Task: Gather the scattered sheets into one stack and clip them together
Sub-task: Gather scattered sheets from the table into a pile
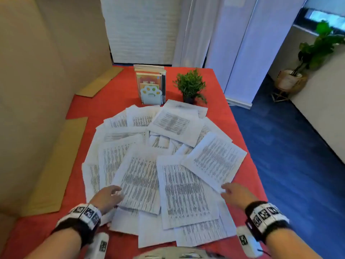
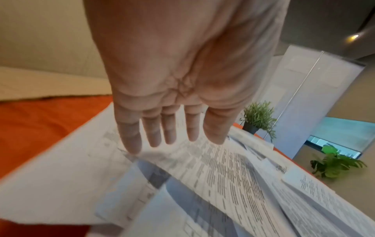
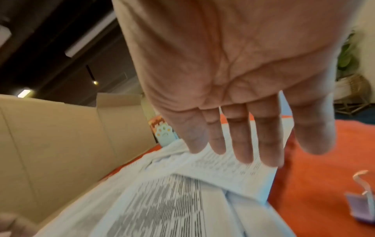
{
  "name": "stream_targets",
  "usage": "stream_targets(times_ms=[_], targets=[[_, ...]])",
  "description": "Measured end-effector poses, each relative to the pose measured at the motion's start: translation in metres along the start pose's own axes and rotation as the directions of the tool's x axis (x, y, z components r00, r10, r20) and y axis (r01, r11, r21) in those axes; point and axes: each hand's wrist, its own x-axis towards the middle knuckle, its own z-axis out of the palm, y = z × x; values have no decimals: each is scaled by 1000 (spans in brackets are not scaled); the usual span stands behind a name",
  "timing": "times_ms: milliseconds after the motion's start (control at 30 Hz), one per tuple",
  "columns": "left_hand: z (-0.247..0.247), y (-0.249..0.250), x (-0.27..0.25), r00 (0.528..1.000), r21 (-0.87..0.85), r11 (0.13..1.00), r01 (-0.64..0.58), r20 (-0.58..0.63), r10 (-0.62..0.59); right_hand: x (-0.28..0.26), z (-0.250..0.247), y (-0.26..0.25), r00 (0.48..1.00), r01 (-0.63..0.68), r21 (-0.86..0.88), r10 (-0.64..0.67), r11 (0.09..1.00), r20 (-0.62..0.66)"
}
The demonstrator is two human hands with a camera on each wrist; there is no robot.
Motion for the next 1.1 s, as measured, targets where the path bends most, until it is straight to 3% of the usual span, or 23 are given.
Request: stream_targets(times_ms=[133, 233, 333, 433, 500, 600, 767, 833, 866, 933, 1000, 1100], targets=[[15, 14, 21, 994, 41, 995, 94, -68, -91, 22, 13, -18, 997, 48, -89, -43, 995, 62], [31, 17, 24, 981, 217, 961, 172, -131, -146, 34, 31, -25, 990, 91, -222, -65, 971, 122], [34, 13, 28, 969, 275, 940, 203, -193, -153, 43, 34, -35, 993, 112, -351, -89, 930, 81], [33, 9, 30, 973, 327, 920, 216, -149, -176, 48, 35, -40, 994, 108, -298, -99, 949, 44], [34, 6, 29, 971, 309, 923, 228, -142, -193, 44, 35, -42, 982, 187, -226, -189, 956, 11], [38, 1, 24, 969, 229, 946, 231, -139, -203, 26, 41, -51, 922, 383, -228, -385, 895, 37], [42, -12, 15, 969, -20, 989, 146, -200, -147, -10, 63, -46, 821, 541, -140, -485, 829, 300], [43, -14, 12, 979, -83, 989, 124, -155, -136, -17, 62, -42, 841, 459, -16, -429, 888, 331], [44, -13, 11, 984, -104, 987, 121, -120, -133, -17, 60, -39, 879, 402, 49, -401, 914, 259], [45, -9, 8, 985, -147, 982, 120, -104, -136, -7, 57, -32, 965, 262, 141, -261, 955, -24], [45, -3, 6, 976, -221, 967, 125, -150, -160, 8, 55, -25, 980, 42, 171, -7, 984, -196], [44, 5, 8, 954, -289, 949, 128, -225, -198, 22, 58, -25, 965, -233, 250, 255, 940, -61]])
